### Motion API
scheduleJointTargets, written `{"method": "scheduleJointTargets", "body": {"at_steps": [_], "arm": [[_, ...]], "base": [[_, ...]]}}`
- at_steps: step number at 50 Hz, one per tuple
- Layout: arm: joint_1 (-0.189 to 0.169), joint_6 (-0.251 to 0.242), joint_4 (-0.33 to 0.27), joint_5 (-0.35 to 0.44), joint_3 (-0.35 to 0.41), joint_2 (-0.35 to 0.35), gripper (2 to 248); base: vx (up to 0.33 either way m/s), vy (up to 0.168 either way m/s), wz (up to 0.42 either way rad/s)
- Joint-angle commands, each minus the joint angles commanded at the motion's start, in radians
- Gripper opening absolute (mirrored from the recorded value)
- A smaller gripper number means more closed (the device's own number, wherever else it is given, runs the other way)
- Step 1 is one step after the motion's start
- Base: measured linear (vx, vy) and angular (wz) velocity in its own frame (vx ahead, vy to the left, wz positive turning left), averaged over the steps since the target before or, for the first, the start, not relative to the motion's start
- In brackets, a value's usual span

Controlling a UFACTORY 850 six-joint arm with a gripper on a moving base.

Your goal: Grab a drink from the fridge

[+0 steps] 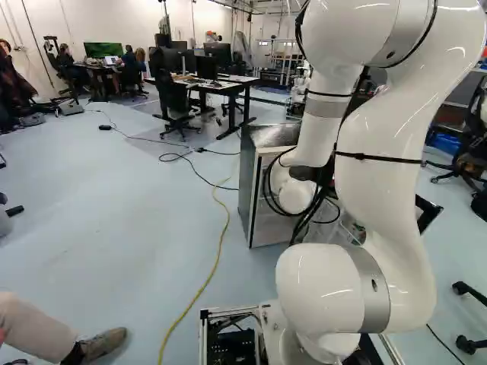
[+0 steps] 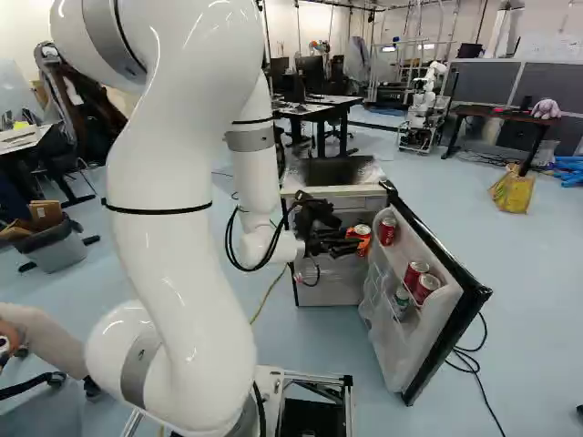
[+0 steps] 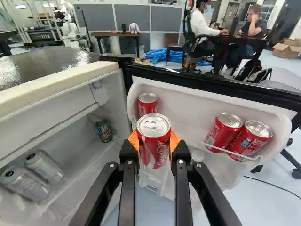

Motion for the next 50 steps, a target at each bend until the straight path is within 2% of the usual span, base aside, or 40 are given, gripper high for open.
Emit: {"method": "scheduleJointTargets", "body": {"at_steps": [21, 37, 50], "arm": [[0.027, 0.000, -0.085, -0.034, 0.071, 0.109, 82], [0.035, 0.000, -0.146, -0.068, 0.100, 0.182, 82], [0.035, 0.000, -0.226, -0.099, 0.113, 0.232, 82]], "base": [[0.000, 0.000, 0.000], [0.000, 0.000, 0.000], [0.000, 0.000, 0.000]]}}
